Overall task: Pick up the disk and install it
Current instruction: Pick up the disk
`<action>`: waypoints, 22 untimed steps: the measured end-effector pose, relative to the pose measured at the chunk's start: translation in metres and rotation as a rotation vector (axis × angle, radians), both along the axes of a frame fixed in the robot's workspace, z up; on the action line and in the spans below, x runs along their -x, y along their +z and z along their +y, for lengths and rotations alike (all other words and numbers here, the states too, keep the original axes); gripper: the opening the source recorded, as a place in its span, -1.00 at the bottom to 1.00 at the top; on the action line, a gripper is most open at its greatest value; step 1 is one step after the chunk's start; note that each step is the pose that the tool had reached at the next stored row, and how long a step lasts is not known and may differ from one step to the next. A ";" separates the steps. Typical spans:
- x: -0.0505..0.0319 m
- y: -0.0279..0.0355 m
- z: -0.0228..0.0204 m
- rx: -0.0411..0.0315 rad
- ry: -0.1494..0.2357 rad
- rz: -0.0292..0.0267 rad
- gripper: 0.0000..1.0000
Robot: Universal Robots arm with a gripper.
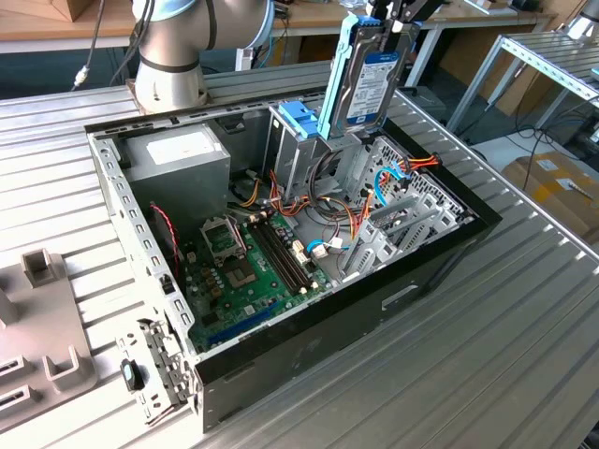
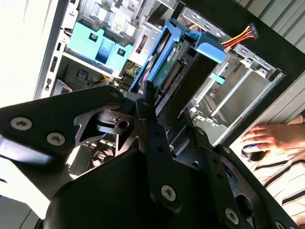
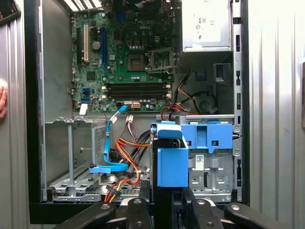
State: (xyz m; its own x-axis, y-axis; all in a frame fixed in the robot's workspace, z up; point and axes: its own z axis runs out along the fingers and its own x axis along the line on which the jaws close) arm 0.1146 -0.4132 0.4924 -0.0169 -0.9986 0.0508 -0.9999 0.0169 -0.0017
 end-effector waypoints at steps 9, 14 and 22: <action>0.0000 0.0000 -0.0023 0.0000 0.000 0.0000 -0.30; 0.0000 0.0000 -0.0036 0.0000 0.000 0.0000 -0.30; 0.0000 0.0000 -0.0058 0.0000 0.000 0.0000 -0.30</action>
State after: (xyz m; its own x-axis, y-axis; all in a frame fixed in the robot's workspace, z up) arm 0.1146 -0.4190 0.4924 -0.0169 -0.9986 0.0508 -0.9999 0.0168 -0.0016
